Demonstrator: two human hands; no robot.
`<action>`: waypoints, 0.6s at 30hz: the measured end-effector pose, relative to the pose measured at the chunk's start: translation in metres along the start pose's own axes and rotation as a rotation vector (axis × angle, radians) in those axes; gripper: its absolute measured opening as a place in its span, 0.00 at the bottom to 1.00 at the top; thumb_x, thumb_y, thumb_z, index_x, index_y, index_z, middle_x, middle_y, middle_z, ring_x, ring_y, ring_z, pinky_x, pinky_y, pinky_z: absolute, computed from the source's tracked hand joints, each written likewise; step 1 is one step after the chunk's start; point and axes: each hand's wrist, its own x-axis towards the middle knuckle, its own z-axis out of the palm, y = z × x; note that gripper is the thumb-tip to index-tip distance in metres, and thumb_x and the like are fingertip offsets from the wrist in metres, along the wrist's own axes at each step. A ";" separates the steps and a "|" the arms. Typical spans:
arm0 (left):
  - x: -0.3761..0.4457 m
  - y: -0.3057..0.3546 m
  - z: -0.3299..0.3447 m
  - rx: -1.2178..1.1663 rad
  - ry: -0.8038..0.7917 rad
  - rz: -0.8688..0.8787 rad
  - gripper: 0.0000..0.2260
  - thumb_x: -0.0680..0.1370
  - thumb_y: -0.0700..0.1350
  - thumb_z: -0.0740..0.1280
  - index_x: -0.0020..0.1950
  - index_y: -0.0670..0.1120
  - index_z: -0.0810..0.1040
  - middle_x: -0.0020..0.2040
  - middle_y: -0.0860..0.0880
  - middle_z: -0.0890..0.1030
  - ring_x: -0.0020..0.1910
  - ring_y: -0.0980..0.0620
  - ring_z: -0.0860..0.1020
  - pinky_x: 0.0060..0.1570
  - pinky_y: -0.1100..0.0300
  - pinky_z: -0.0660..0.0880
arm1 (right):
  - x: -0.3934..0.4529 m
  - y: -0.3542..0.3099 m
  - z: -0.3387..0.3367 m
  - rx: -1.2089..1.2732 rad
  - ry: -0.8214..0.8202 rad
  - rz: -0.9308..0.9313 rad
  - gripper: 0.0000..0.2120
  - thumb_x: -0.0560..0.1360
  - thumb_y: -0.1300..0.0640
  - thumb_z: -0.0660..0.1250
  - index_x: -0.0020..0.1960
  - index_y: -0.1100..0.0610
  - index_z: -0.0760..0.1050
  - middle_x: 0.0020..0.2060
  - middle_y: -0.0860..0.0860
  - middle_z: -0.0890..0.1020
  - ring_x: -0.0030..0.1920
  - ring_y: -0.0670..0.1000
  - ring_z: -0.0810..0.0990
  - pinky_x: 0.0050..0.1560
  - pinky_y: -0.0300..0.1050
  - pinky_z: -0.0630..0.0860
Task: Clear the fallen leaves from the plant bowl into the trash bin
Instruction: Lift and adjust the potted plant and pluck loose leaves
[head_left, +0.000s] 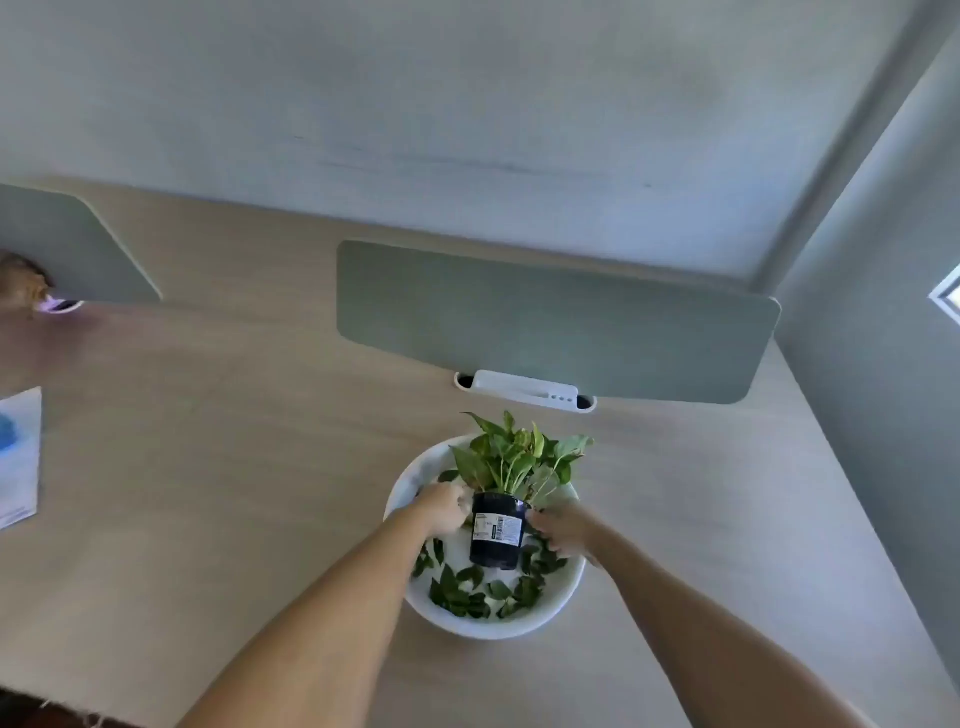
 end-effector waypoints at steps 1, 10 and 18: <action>0.003 0.003 0.005 -0.019 -0.027 0.003 0.15 0.81 0.46 0.55 0.57 0.37 0.75 0.56 0.35 0.78 0.51 0.41 0.76 0.46 0.56 0.67 | 0.007 0.004 0.008 0.132 -0.024 0.019 0.17 0.71 0.43 0.66 0.47 0.58 0.76 0.36 0.53 0.76 0.38 0.53 0.76 0.45 0.46 0.77; 0.009 0.001 0.013 -0.436 -0.071 -0.126 0.10 0.78 0.44 0.60 0.56 0.43 0.77 0.50 0.44 0.78 0.46 0.46 0.74 0.42 0.56 0.71 | 0.017 0.000 0.033 0.344 0.011 0.039 0.35 0.49 0.35 0.75 0.50 0.55 0.80 0.46 0.54 0.86 0.47 0.56 0.85 0.51 0.55 0.83; 0.014 0.007 -0.010 -0.576 -0.033 -0.021 0.16 0.76 0.38 0.66 0.64 0.42 0.72 0.58 0.44 0.79 0.51 0.49 0.75 0.37 0.62 0.72 | 0.001 -0.020 0.023 0.289 0.243 -0.084 0.35 0.57 0.45 0.80 0.59 0.54 0.71 0.52 0.49 0.82 0.52 0.52 0.79 0.50 0.44 0.75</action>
